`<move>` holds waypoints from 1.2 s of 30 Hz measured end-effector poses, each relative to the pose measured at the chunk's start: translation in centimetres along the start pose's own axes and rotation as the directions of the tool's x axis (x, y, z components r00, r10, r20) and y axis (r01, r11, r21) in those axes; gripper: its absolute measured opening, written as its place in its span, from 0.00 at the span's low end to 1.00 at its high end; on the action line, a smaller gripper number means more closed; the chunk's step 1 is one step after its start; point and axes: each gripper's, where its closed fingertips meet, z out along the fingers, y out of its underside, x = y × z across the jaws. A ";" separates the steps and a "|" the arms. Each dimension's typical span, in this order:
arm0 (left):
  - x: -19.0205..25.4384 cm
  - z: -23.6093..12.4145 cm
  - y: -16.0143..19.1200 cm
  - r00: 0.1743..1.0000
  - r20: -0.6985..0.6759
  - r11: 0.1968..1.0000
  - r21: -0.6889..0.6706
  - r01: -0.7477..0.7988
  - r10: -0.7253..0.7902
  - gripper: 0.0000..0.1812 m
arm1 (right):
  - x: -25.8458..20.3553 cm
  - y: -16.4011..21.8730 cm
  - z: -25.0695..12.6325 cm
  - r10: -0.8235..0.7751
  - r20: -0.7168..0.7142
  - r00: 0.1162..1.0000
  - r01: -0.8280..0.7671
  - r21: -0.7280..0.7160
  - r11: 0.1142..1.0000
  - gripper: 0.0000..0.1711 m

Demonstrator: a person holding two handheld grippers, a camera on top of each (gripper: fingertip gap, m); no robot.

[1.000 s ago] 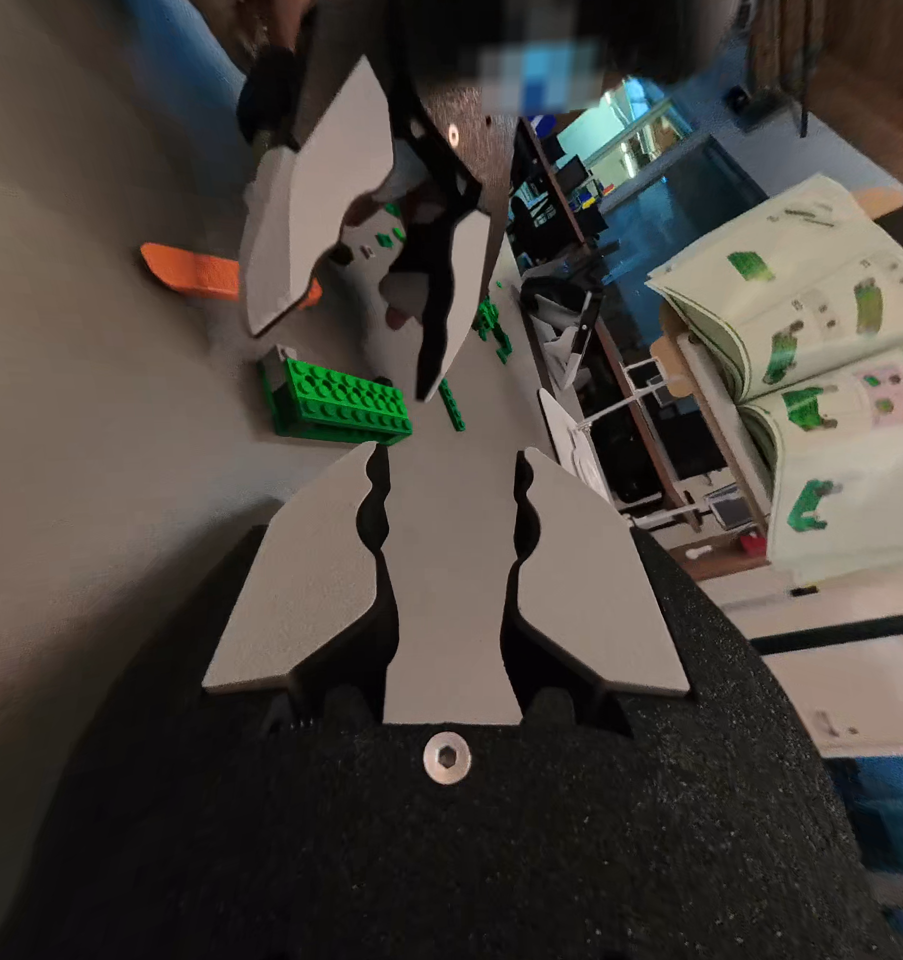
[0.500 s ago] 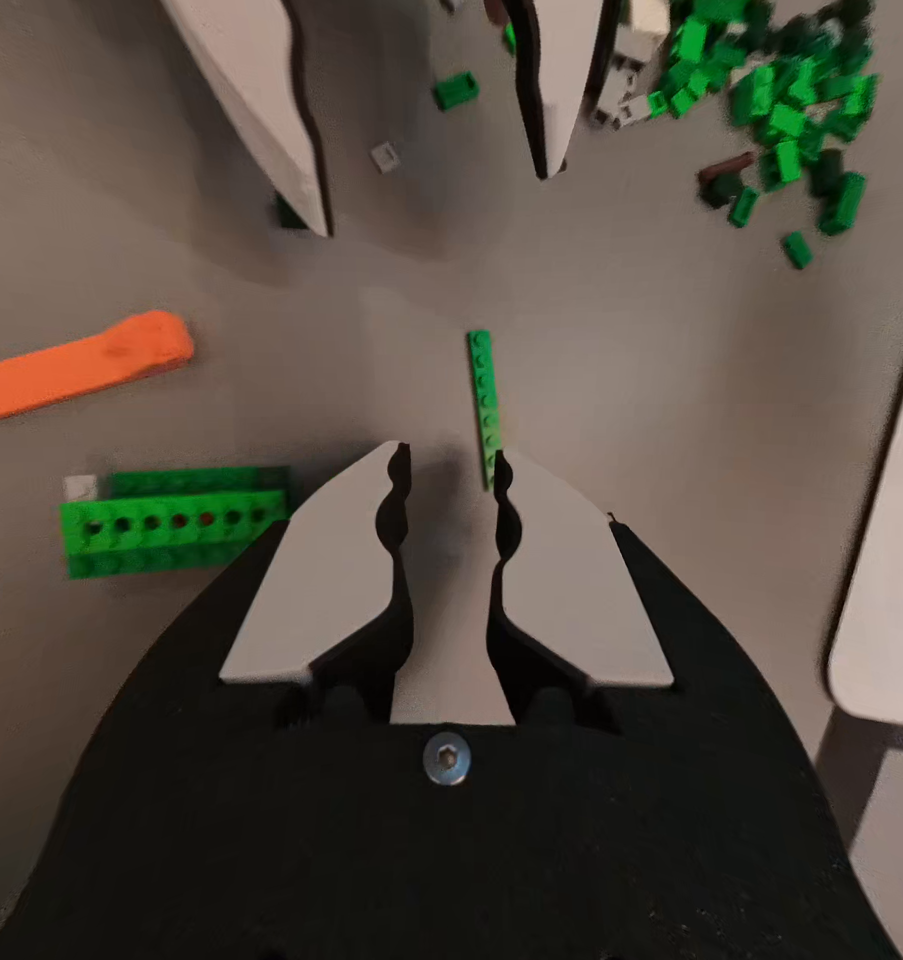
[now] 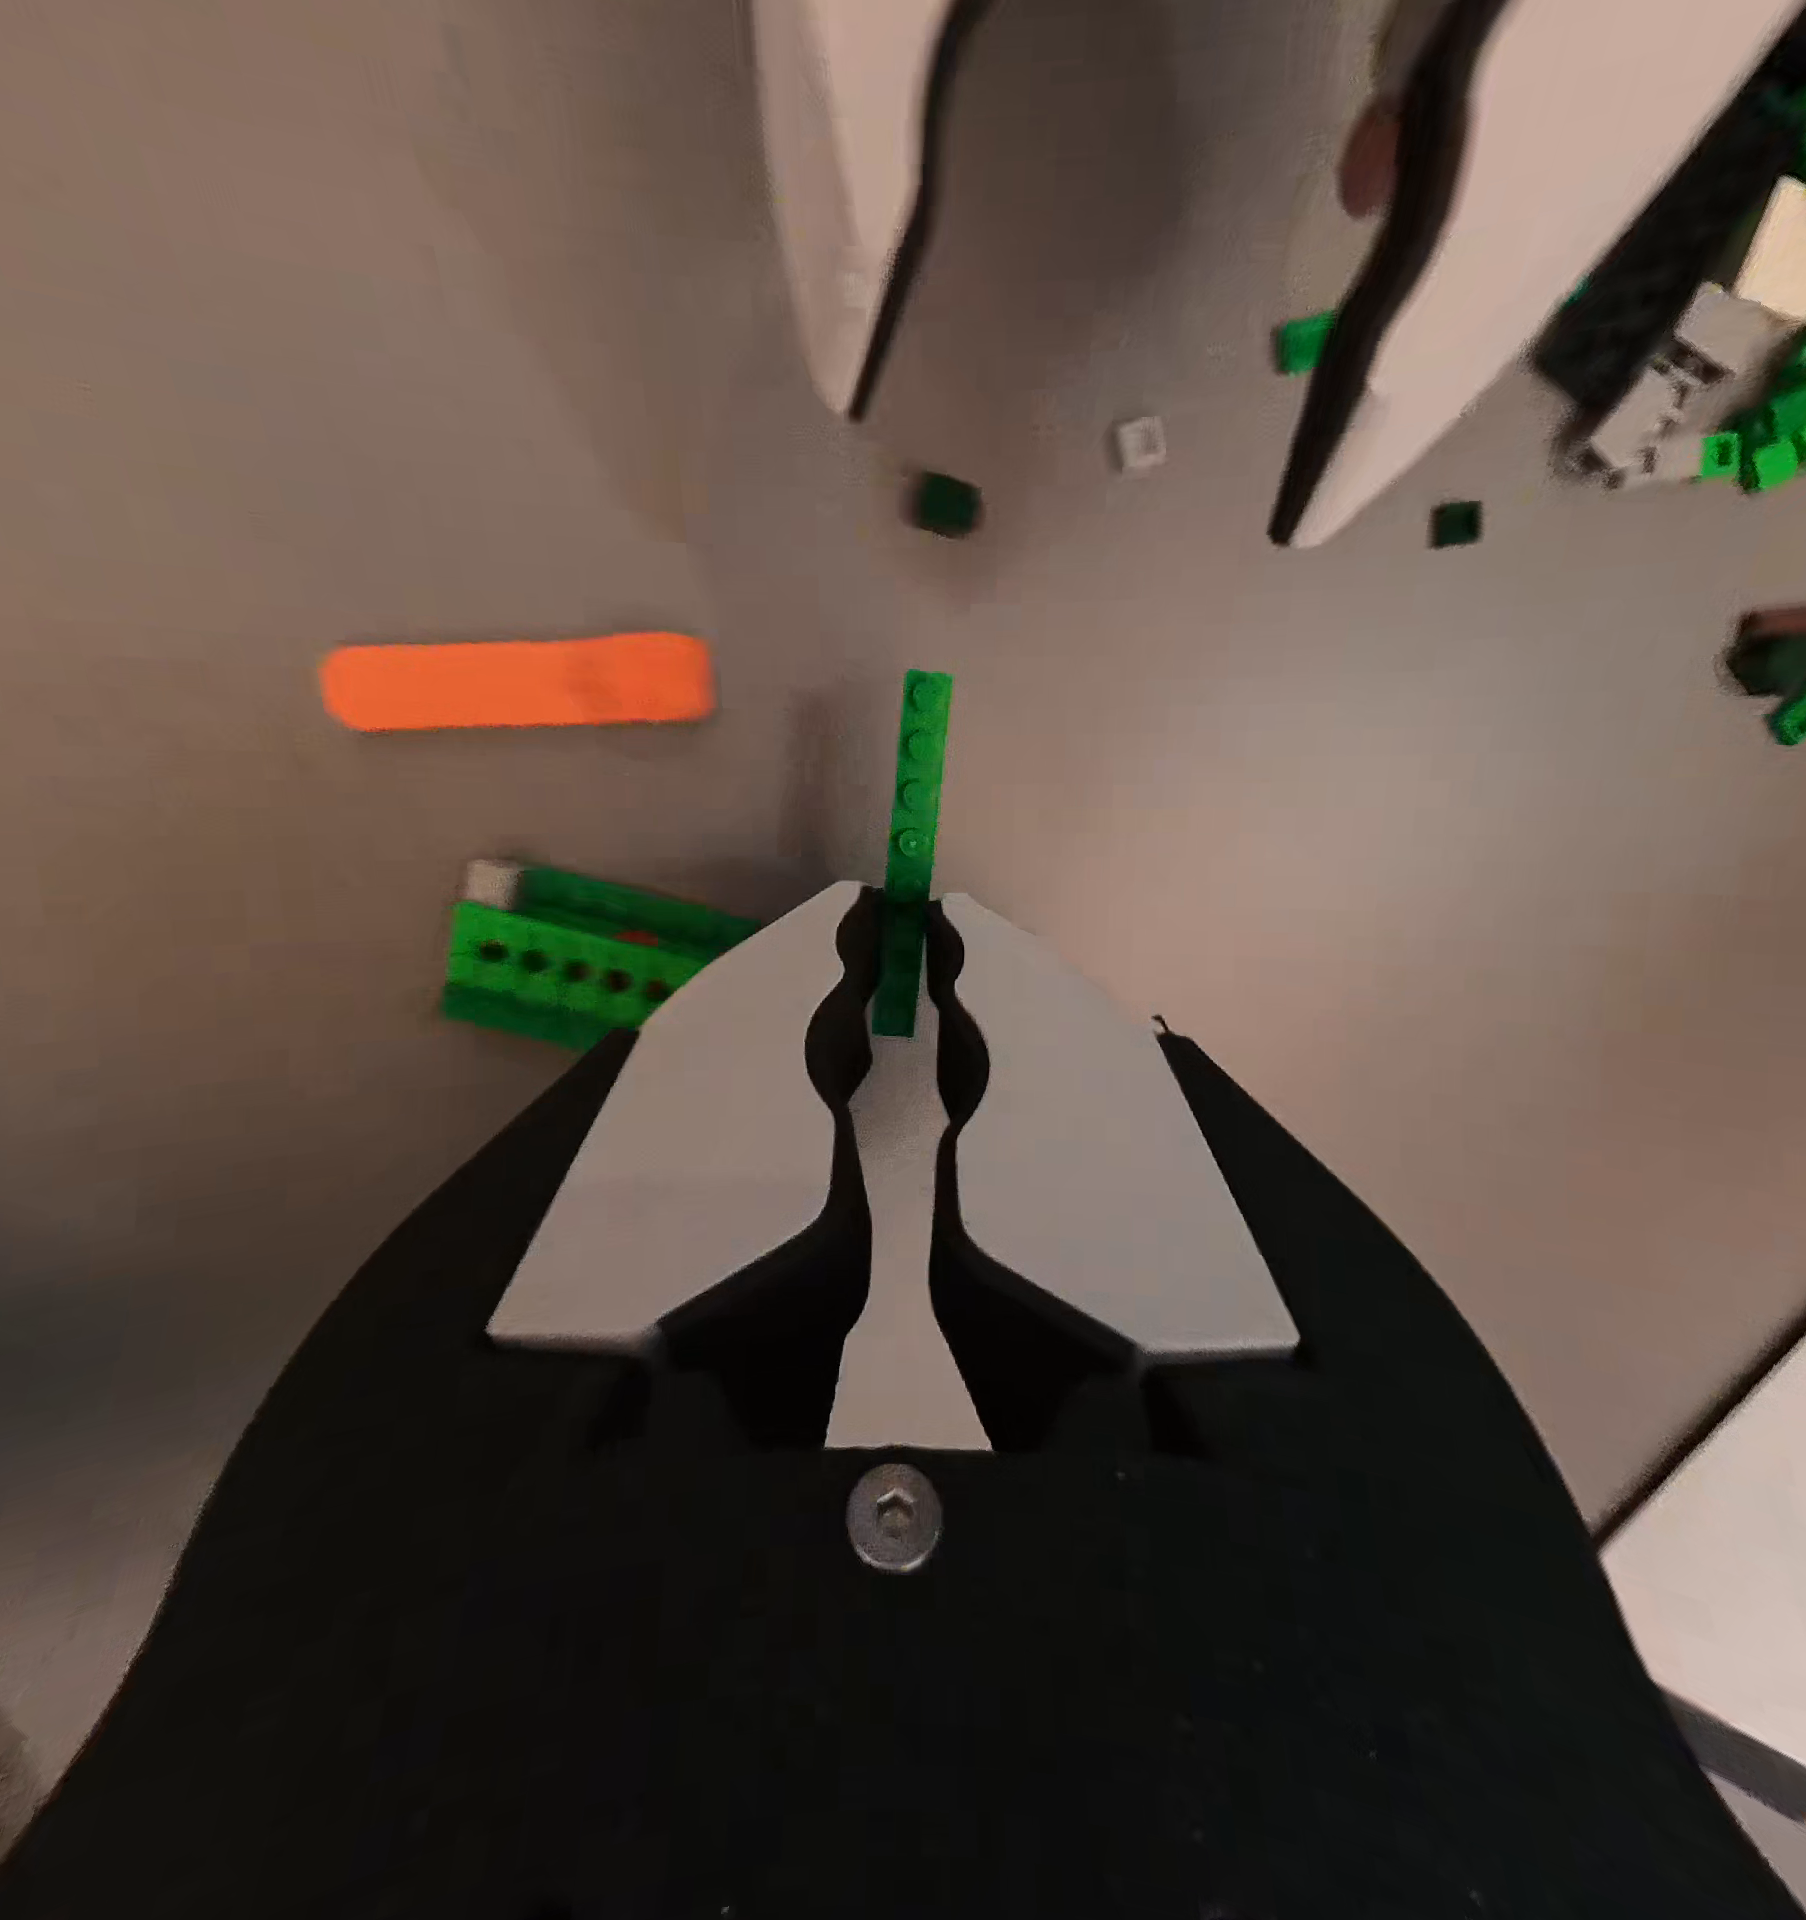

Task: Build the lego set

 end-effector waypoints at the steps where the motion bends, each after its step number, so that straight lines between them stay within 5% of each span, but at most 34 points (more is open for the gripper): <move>1: 0.5 0.0 -0.2 1.000 -0.028 1.000 0.012 0.008 -0.008 0.31 | -0.7 0.1 -0.2 -0.007 -0.020 1.000 0.006 -0.021 1.000 0.04; 5: 0.4 0.9 -1.4 1.000 0.017 0.998 0.058 -0.010 0.009 0.31 | -1.1 1.7 -1.1 0.310 -0.259 0.915 -0.332 -0.046 0.942 0.04; 10: 2.6 3.8 -2.2 0.996 0.033 0.996 0.049 -0.080 0.079 0.35 | -4.8 2.4 -1.5 0.670 -0.304 0.677 -0.645 0.195 0.739 0.04; 16: 6.8 7.4 -0.8 0.949 -0.199 0.954 -0.124 -0.273 0.246 0.48 | -10.1 3.3 -3.0 0.792 -0.380 0.478 -0.708 0.366 0.604 0.04; 21: 6.4 8.0 -3.2 0.709 -0.315 0.728 -0.078 -0.682 0.631 0.34 | -14.9 2.7 -4.3 0.817 -0.442 0.371 -0.699 0.445 0.559 0.04; 29: 6.4 11.0 -1.9 0.546 -0.593 0.554 -0.192 -0.810 0.592 0.19 | -20.6 3.5 -5.9 0.872 -0.419 0.254 -0.695 0.548 0.466 0.04; 36: 6.1 10.8 -1.8 0.613 -0.611 0.531 -0.343 -0.775 0.501 0.20 | -20.5 4.5 -5.9 0.860 -0.408 0.308 -0.666 0.553 0.501 0.04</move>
